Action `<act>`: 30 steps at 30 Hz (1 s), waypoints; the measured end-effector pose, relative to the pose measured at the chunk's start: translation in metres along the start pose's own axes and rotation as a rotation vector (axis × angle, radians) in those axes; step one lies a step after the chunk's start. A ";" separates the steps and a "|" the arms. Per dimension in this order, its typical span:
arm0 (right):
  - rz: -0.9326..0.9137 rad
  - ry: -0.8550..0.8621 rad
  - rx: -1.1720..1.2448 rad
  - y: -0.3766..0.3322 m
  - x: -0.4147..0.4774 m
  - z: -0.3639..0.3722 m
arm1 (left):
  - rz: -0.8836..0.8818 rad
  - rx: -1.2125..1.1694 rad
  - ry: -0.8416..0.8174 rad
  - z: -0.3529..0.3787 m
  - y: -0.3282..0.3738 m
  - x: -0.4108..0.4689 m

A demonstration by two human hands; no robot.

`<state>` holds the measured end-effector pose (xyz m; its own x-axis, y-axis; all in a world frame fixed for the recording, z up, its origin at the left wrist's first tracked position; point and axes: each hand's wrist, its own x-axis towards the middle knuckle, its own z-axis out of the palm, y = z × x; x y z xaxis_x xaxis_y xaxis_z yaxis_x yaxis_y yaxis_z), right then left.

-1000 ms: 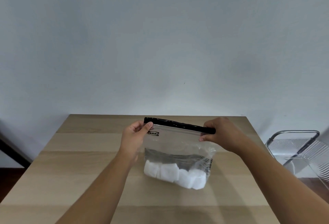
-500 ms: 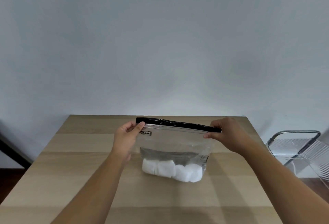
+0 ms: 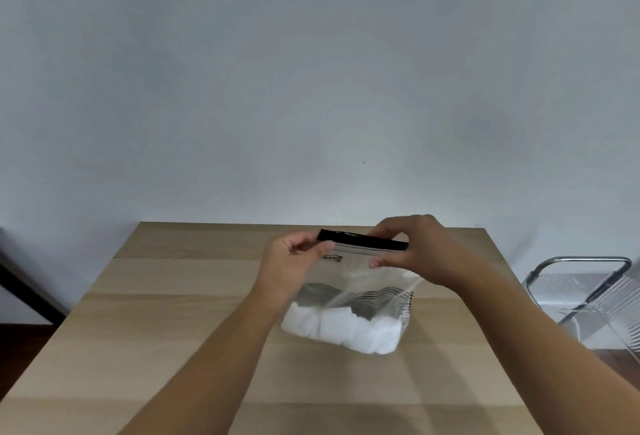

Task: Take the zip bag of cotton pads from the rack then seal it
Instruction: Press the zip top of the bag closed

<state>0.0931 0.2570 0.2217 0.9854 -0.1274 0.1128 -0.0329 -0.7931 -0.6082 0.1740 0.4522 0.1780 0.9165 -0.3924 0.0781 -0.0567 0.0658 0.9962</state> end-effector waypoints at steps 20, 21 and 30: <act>0.226 0.084 -0.089 0.056 -0.021 -0.018 | 0.000 -0.102 0.240 -0.038 -0.023 0.022; 0.236 0.087 -0.071 0.057 -0.023 -0.020 | -0.007 -0.092 0.243 -0.040 -0.025 0.023; 0.099 0.125 -0.161 0.033 -0.021 -0.024 | 0.012 -0.037 0.050 -0.013 -0.011 0.016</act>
<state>0.0677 0.2194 0.2178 0.9481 -0.2739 0.1615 -0.1643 -0.8567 -0.4889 0.1950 0.4573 0.1674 0.9344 -0.3453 0.0873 -0.0540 0.1049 0.9930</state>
